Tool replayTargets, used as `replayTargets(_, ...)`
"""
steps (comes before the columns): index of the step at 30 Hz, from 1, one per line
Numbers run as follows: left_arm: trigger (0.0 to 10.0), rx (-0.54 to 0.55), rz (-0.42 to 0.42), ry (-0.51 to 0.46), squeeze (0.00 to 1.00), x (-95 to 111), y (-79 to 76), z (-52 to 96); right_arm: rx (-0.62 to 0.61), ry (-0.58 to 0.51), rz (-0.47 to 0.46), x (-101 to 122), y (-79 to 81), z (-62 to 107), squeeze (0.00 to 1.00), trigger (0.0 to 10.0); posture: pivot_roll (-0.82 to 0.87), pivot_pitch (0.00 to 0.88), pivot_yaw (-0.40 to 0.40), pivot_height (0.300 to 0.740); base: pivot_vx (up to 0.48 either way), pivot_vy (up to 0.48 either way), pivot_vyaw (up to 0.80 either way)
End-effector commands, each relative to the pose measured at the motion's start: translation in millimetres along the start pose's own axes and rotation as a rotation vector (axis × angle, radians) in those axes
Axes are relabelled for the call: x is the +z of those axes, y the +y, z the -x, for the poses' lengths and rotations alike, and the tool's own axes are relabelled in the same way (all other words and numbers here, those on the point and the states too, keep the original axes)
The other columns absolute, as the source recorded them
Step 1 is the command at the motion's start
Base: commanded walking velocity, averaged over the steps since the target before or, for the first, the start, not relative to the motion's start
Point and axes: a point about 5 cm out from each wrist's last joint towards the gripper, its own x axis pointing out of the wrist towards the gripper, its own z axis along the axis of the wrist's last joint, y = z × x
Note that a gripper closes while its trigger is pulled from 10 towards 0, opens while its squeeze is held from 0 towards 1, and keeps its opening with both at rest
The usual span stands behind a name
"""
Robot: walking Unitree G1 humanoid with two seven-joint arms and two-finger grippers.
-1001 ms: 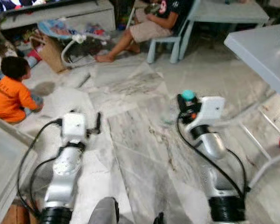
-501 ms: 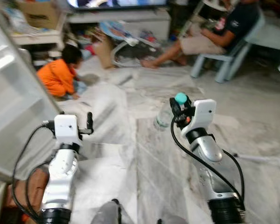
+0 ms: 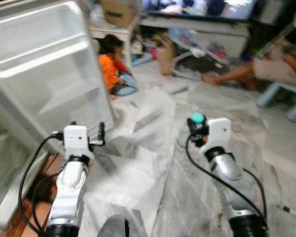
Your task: Restocking fridge
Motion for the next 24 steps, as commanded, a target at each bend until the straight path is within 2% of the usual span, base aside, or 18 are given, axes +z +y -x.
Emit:
replayTargets(1, 10.0, 0.003, 0.006, -0.02, 0.0, 5, 0.2, -4.5, 0.016, -0.06, 0.006, 10, 6.1, -5.2, 0.0, 10.0, -0.02, 0.01, -0.004, 0.74, 0.0, 0.0, 0.8)
replayTargets(6, 10.0, -0.023, 0.001, -0.011, 0.0, 2, -5.8, -6.0, 0.031, -0.079, 0.009, 14, 12.0, -9.2, 0.0, 10.0, -0.03, 0.016, 0.003, 0.74, 0.0, 0.0, 0.8)
replayTargets(9, 10.0, -0.037, -0.005, 0.004, 0.0, -2, -7.8, -2.1, 0.055, -0.087, 0.021, 15, 16.8, -7.7, 0.0, 10.0, -0.03, 0.026, 0.001, 0.74, 0.0, 0.0, 0.8)
replayTargets(17, 10.0, -0.018, 0.002, 0.039, 0.0, -10, -2.5, 9.8, 0.071, -0.063, 0.027, 7, 15.1, 1.3, 0.0, 10.0, -0.02, 0.041, -0.011, 0.74, 0.0, 0.0, 0.8)
replayTargets(24, 10.0, -0.008, -0.004, 0.051, 0.0, -12, 2.0, 14.1, 0.064, -0.055, 0.028, 4, 12.2, 3.4, 0.0, 10.0, -0.01, 0.049, -0.014, 0.74, 0.0, 0.0, 0.8)
